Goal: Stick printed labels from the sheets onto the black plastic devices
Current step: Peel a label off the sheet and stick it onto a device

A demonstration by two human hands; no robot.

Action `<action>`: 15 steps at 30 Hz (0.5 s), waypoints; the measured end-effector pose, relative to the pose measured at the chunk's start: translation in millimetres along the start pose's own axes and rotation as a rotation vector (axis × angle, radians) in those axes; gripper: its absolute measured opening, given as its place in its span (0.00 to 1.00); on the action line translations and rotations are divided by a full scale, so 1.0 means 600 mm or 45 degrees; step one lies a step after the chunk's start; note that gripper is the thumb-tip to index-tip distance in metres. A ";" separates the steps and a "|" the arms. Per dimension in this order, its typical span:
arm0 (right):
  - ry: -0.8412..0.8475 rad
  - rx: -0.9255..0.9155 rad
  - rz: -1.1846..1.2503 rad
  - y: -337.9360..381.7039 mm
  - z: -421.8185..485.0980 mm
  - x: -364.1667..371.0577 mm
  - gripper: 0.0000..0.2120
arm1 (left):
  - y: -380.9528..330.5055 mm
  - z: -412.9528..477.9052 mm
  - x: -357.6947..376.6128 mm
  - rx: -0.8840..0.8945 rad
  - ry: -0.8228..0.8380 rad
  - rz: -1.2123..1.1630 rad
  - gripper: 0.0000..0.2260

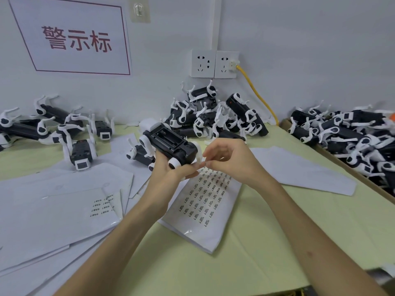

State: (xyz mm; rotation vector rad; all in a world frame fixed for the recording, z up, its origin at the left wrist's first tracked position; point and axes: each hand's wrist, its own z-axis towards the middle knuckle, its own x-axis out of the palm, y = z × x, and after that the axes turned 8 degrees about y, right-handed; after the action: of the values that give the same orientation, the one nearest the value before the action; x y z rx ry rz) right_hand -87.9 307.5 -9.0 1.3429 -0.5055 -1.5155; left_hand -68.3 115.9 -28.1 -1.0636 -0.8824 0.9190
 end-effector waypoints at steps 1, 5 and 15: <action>0.000 0.003 -0.002 0.000 0.000 0.000 0.12 | -0.001 0.000 -0.001 0.002 -0.004 0.000 0.30; -0.013 0.009 0.020 -0.002 -0.001 0.001 0.11 | -0.003 -0.001 -0.002 0.014 0.007 -0.019 0.33; 0.014 0.195 0.395 -0.001 0.001 0.012 0.04 | 0.003 0.004 -0.011 0.090 -0.090 -0.045 0.28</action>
State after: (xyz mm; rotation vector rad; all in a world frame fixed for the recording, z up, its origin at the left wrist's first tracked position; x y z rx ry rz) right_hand -87.6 301.2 -12.7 1.3182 -0.7972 -1.2341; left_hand -73.3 111.2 -29.9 -0.9571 -0.9182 0.9559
